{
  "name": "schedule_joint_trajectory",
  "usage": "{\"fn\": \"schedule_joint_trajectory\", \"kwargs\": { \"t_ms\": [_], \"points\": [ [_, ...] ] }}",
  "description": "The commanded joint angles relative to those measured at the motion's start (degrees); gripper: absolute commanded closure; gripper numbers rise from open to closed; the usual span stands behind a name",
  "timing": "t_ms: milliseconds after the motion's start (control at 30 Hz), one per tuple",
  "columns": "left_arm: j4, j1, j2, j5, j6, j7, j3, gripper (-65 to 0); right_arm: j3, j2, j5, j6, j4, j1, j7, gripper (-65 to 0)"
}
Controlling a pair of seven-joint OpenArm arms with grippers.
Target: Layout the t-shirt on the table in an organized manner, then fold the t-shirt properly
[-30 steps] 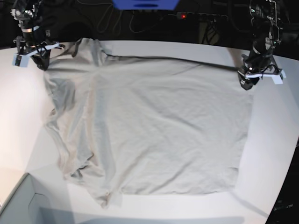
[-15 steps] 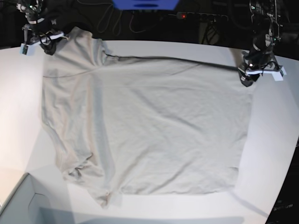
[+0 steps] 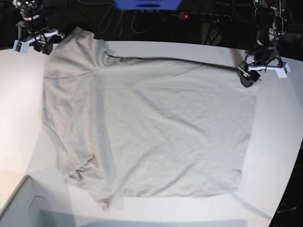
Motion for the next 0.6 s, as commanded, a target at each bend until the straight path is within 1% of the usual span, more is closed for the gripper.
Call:
{"fn": "schedule_joint_trajectory", "kwargs": {
  "t_ms": [0,133,233,333,467,567],
  "points": [
    [-0.06,-0.87,-0.68,-0.26,0.0,-0.19,-0.21,-54.3,0.19,-0.16,0.78,-0.08,2.43,-1.28,1.34,-23.0],
    [-0.85,-2.37,-0.68,-0.26,0.0,-0.19,0.23,-54.3,-0.33,-2.44,0.78,0.01,7.36,-4.27,1.34,-22.9],
    [0.29,-3.25,-0.68,-0.26,0.0,-0.19,0.32,-54.3,-0.33,-3.68,0.78,0.01,8.94,-5.06,1.34,-22.9],
    [2.23,-3.95,-0.68,-0.26,0.09,-0.19,0.93,-54.3,-0.33,-3.59,0.69,0.01,8.76,-5.15,1.34,-22.9],
    [7.5,-3.6,-0.68,-0.26,0.44,-0.19,1.02,-54.3,-0.33,-3.41,0.69,0.01,8.76,-5.06,1.34,-22.9],
    [8.29,-4.21,-0.68,0.09,0.44,-0.19,1.02,-54.3,-0.33,-3.32,0.69,0.01,8.76,-4.88,1.34,-22.9]
  ]
}}
